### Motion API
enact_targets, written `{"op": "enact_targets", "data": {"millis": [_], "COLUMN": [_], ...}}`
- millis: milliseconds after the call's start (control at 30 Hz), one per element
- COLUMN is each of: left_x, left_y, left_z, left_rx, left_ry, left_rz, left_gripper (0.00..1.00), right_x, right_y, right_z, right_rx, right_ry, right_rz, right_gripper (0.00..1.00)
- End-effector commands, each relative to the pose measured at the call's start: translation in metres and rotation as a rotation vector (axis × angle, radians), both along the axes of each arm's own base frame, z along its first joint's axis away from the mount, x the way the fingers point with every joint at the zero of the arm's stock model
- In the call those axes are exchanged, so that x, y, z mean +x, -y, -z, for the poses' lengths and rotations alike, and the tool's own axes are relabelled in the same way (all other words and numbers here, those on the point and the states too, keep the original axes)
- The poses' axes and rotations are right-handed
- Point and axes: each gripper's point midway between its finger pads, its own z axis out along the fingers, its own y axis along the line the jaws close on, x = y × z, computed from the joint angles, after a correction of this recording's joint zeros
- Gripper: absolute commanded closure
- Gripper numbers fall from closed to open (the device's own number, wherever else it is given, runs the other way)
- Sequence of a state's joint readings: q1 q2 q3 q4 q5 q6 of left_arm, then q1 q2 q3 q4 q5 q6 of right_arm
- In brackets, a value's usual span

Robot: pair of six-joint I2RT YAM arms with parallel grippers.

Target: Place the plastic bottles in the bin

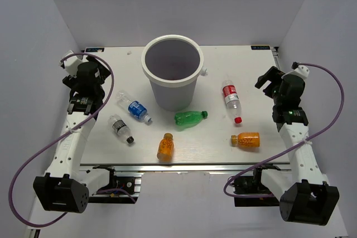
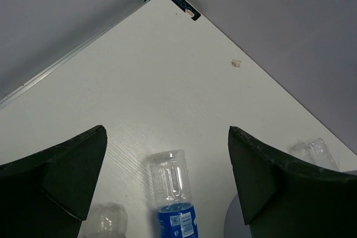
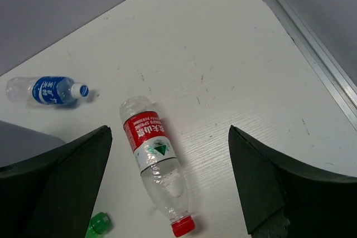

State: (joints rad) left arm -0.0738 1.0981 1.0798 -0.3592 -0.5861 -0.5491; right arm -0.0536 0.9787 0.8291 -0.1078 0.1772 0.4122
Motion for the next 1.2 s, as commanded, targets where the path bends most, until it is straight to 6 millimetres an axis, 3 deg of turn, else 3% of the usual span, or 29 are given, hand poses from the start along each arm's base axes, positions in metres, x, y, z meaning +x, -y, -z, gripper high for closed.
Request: {"op": "enact_targets", "data": {"millis": [0,133,167,267,333,533,633,667,833,900,933,967,1033,1067,1133,1167], "left_x": [-0.011,-0.014,-0.015,-0.016,-0.014,-0.013,-0.014,-0.014,-0.016,-0.016,-0.017,-0.017,-0.018,-0.018,-0.019,-0.019], "left_y": [-0.004,-0.005,-0.006,-0.005,-0.001,-0.001,-0.004,-0.004,-0.005,-0.005,-0.005,-0.005,-0.005,-0.005,-0.004,-0.003], "left_z": [0.002,0.011,0.015,0.021,0.028,0.05,0.056,0.058,0.063,0.062,0.063,0.063,0.061,0.062,0.061,0.061], "left_rx": [-0.016,-0.016,-0.016,-0.028,-0.04,-0.037,-0.028,-0.027,-0.029,-0.032,-0.035,-0.038,-0.048,-0.052,-0.07,-0.08], "left_ry": [-0.004,-0.012,-0.021,-0.024,-0.037,-0.091,-0.121,-0.125,-0.132,-0.129,-0.134,-0.135,-0.127,-0.126,-0.117,-0.112], "left_rz": [-0.037,-0.042,-0.044,-0.05,-0.026,-0.028,-0.049,-0.051,-0.057,-0.062,-0.064,-0.065,-0.069,-0.07,-0.076,-0.078], "left_gripper": [0.02,0.02,0.02,0.02,0.02,0.02,0.02,0.02,0.02,0.02,0.02,0.02,0.02,0.02,0.02,0.02], "right_x": [0.002,0.006,0.009,0.017,0.028,0.05,0.061,0.063,0.069,0.067,0.066,0.067,0.073,0.081,0.088,0.095], "right_y": [-0.014,-0.039,-0.042,-0.06,-0.057,-0.097,-0.103,-0.099,-0.096,-0.101,-0.103,-0.105,-0.107,-0.108,-0.111,-0.116], "right_z": [-0.023,-0.006,-0.01,0.011,0.035,0.095,0.129,0.15,0.186,0.197,0.197,0.188,0.165,0.131,0.087,0.033], "right_rx": [-0.049,-0.059,-0.069,-0.089,-0.131,-0.212,-0.252,-0.259,-0.252,-0.234,-0.222,-0.214,-0.213,-0.223,-0.233,-0.237], "right_ry": [0.069,-0.009,-0.01,-0.093,-0.172,-0.359,-0.452,-0.508,-0.607,-0.627,-0.624,-0.595,-0.537,-0.454,-0.36,-0.237], "right_rz": [-0.107,-0.285,-0.317,-0.429,-0.418,-0.554,-0.562,-0.537,-0.486,-0.51,-0.511,-0.513,-0.507,-0.501,-0.504,-0.515], "right_gripper": [0.11,0.1,0.11,0.11,0.11,0.11,0.11,0.11,0.11,0.25,0.33,0.51,0.6,0.61,0.61,0.61]}}
